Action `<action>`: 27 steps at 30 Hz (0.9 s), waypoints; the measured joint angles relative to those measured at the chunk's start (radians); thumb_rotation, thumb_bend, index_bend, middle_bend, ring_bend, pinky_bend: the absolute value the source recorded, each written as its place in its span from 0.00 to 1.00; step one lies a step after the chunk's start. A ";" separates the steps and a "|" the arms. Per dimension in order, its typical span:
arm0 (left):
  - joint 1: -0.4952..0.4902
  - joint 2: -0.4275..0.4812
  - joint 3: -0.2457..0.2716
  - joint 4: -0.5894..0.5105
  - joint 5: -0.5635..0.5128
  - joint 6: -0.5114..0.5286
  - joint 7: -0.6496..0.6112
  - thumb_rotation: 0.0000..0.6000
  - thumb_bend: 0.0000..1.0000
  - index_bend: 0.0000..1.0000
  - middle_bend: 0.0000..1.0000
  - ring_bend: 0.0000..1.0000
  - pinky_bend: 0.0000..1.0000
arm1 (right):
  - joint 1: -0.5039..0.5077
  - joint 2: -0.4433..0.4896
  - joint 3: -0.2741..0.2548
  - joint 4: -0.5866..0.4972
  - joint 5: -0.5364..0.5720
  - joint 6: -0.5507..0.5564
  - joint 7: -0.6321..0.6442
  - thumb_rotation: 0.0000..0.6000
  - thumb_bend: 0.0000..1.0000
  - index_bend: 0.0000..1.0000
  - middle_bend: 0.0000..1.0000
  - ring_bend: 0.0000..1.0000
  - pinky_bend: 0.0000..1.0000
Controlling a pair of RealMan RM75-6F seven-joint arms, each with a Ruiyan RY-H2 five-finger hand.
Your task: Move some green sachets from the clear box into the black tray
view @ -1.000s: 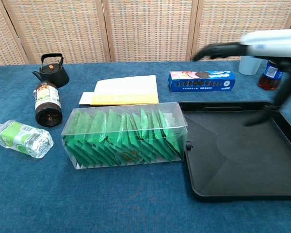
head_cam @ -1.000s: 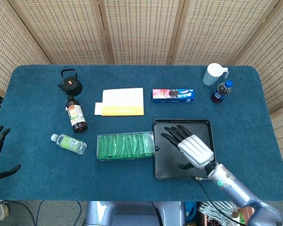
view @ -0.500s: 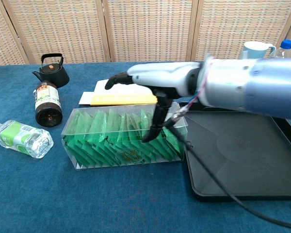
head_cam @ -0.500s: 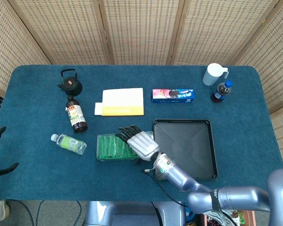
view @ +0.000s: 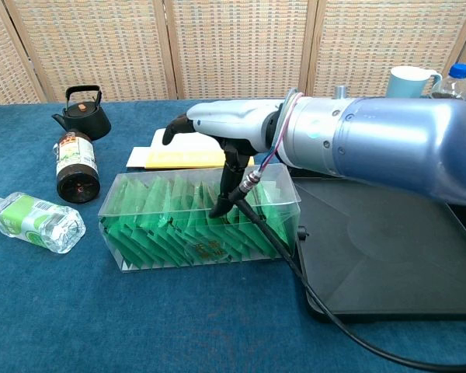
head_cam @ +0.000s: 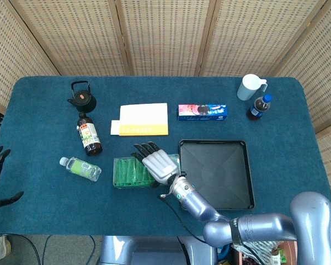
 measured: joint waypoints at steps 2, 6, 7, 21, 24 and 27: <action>-0.001 0.001 0.001 0.000 0.000 -0.003 -0.002 1.00 0.12 0.00 0.00 0.00 0.00 | 0.011 -0.012 -0.011 0.010 0.021 0.019 -0.017 1.00 0.30 0.15 0.00 0.00 0.00; -0.002 0.002 0.002 0.000 -0.002 -0.006 -0.001 1.00 0.12 0.00 0.00 0.00 0.00 | 0.021 -0.030 -0.032 0.033 0.008 0.037 -0.028 1.00 0.33 0.16 0.00 0.00 0.00; -0.002 0.002 0.002 0.000 -0.003 -0.006 -0.001 1.00 0.12 0.00 0.00 0.00 0.00 | 0.024 -0.036 -0.037 0.040 0.004 0.042 -0.030 1.00 0.35 0.17 0.00 0.00 0.00; -0.008 0.006 0.002 0.000 -0.011 -0.018 -0.013 1.00 0.12 0.00 0.00 0.00 0.00 | 0.033 -0.017 -0.009 0.039 0.001 0.063 -0.008 1.00 0.64 0.26 0.00 0.00 0.00; -0.009 0.007 0.002 0.002 -0.014 -0.022 -0.018 1.00 0.12 0.00 0.00 0.00 0.00 | 0.044 -0.005 0.009 0.035 0.019 0.070 -0.015 1.00 0.64 0.26 0.00 0.00 0.00; -0.011 0.008 0.002 0.003 -0.017 -0.026 -0.022 1.00 0.12 0.00 0.00 0.00 0.00 | 0.053 -0.001 0.025 0.042 0.035 0.084 -0.023 1.00 0.64 0.26 0.00 0.00 0.00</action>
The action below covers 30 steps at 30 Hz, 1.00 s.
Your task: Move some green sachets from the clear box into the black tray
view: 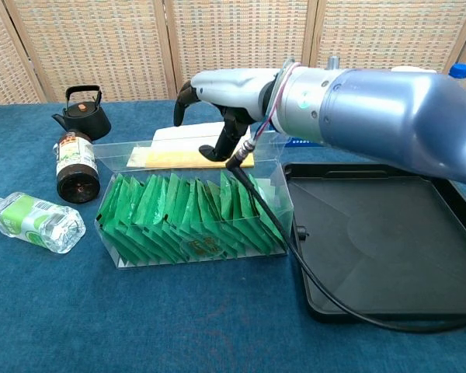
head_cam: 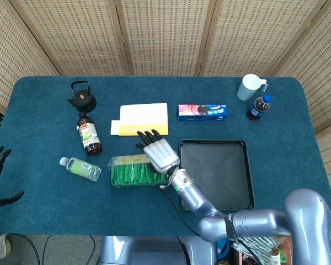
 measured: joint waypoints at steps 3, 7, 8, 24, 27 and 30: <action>-0.001 0.002 -0.001 0.002 -0.004 -0.002 -0.006 1.00 0.12 0.00 0.00 0.00 0.00 | 0.008 -0.002 0.013 0.023 0.015 0.018 -0.007 1.00 0.64 0.26 0.00 0.00 0.00; -0.004 0.003 -0.004 0.006 -0.014 -0.009 -0.013 1.00 0.12 0.00 0.00 0.00 0.00 | 0.021 -0.016 0.034 0.071 0.040 0.038 -0.011 1.00 0.64 0.27 0.00 0.00 0.00; -0.005 0.003 -0.005 0.007 -0.016 -0.011 -0.014 1.00 0.12 0.00 0.00 0.00 0.00 | 0.023 -0.019 0.037 0.080 0.041 0.041 -0.011 1.00 0.64 0.27 0.00 0.00 0.00; -0.022 0.003 -0.009 0.020 -0.041 -0.047 -0.030 1.00 0.12 0.00 0.00 0.00 0.00 | 0.052 -0.101 0.045 0.249 0.032 0.064 -0.028 1.00 0.57 0.27 0.00 0.00 0.00; -0.023 0.004 -0.010 0.021 -0.043 -0.049 -0.034 1.00 0.12 0.00 0.00 0.00 0.00 | 0.045 -0.095 0.039 0.235 -0.008 0.057 -0.009 1.00 0.52 0.27 0.00 0.00 0.00; -0.024 0.005 -0.010 0.021 -0.045 -0.052 -0.038 1.00 0.12 0.00 0.00 0.00 0.00 | 0.034 -0.074 0.022 0.203 -0.070 0.035 0.024 1.00 0.42 0.27 0.00 0.00 0.00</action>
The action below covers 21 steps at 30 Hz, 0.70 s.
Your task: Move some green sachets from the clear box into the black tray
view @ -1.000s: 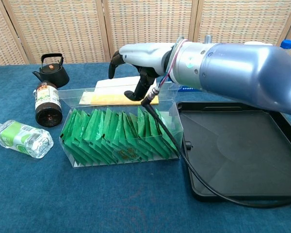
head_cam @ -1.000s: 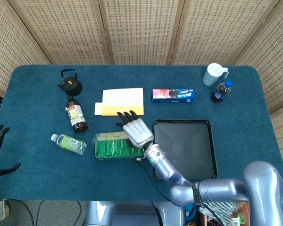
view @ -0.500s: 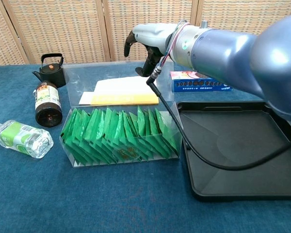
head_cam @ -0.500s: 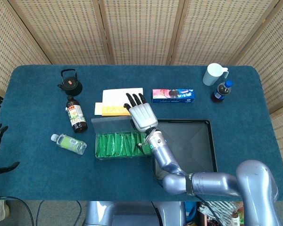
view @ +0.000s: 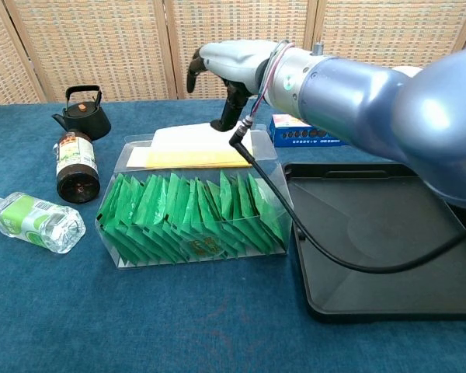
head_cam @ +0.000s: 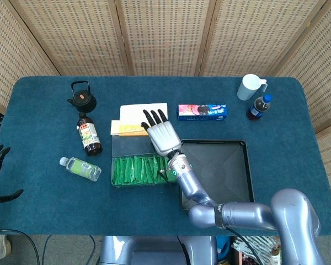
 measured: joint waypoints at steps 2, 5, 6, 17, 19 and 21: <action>-0.001 0.000 0.001 0.000 -0.002 -0.003 0.000 1.00 0.12 0.00 0.00 0.00 0.00 | -0.010 0.025 -0.021 -0.025 -0.064 -0.030 0.034 1.00 0.38 0.30 0.00 0.00 0.00; -0.003 -0.001 0.002 -0.001 -0.001 -0.004 0.005 1.00 0.12 0.00 0.00 0.00 0.00 | -0.024 0.060 -0.055 -0.050 -0.173 -0.076 0.089 1.00 0.36 0.35 0.03 0.00 0.00; -0.003 -0.002 0.002 -0.002 0.000 -0.004 0.008 1.00 0.12 0.00 0.00 0.00 0.00 | -0.027 0.070 -0.066 -0.054 -0.208 -0.088 0.104 1.00 0.37 0.37 0.05 0.00 0.00; -0.005 -0.014 0.005 -0.005 -0.008 -0.006 0.038 1.00 0.12 0.00 0.00 0.00 0.00 | -0.040 0.123 -0.202 -0.027 -0.523 -0.202 0.181 1.00 0.37 0.39 0.06 0.00 0.00; -0.007 -0.015 0.004 -0.005 -0.010 -0.009 0.039 1.00 0.12 0.00 0.00 0.00 0.00 | -0.036 0.118 -0.208 -0.017 -0.539 -0.210 0.167 1.00 0.36 0.39 0.06 0.00 0.00; -0.008 -0.015 0.003 -0.004 -0.013 -0.011 0.040 1.00 0.12 0.00 0.00 0.00 0.00 | -0.032 0.108 -0.209 -0.009 -0.545 -0.216 0.158 1.00 0.36 0.39 0.06 0.00 0.00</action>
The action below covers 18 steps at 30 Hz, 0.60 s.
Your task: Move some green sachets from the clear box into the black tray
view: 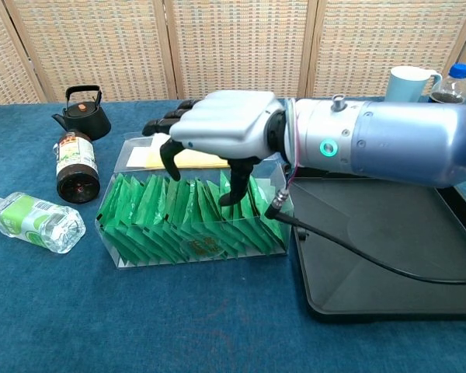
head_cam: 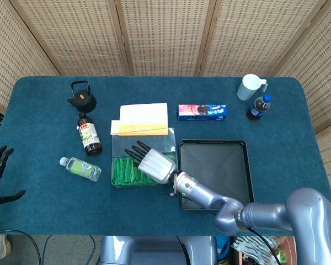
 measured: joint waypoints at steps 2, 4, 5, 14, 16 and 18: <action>0.000 0.000 0.000 0.000 -0.001 -0.001 -0.001 1.00 0.12 0.00 0.00 0.00 0.00 | 0.005 -0.015 0.003 0.014 -0.001 -0.007 -0.013 1.00 0.36 0.39 0.06 0.00 0.00; 0.000 0.001 -0.001 0.000 -0.002 -0.001 -0.004 1.00 0.12 0.00 0.00 0.00 0.00 | 0.009 -0.023 0.005 0.024 0.000 -0.016 -0.029 1.00 0.36 0.39 0.06 0.00 0.00; -0.001 0.002 -0.001 0.001 -0.003 -0.001 -0.006 1.00 0.12 0.00 0.00 0.00 0.00 | 0.011 -0.025 0.005 0.027 0.001 -0.019 -0.036 1.00 0.36 0.39 0.06 0.00 0.00; -0.003 0.006 0.000 0.002 -0.003 -0.006 -0.016 1.00 0.12 0.00 0.00 0.00 0.00 | 0.012 -0.022 0.004 0.032 0.027 -0.042 -0.094 1.00 0.36 0.40 0.06 0.00 0.00; -0.003 0.006 0.001 0.002 -0.003 -0.007 -0.015 1.00 0.12 0.00 0.00 0.00 0.00 | 0.010 -0.015 0.003 0.027 0.030 -0.045 -0.102 1.00 0.36 0.41 0.06 0.00 0.00; -0.004 0.006 0.001 0.002 -0.002 -0.008 -0.014 1.00 0.12 0.00 0.00 0.00 0.00 | 0.009 -0.010 0.001 0.023 0.034 -0.048 -0.108 1.00 0.36 0.41 0.06 0.00 0.00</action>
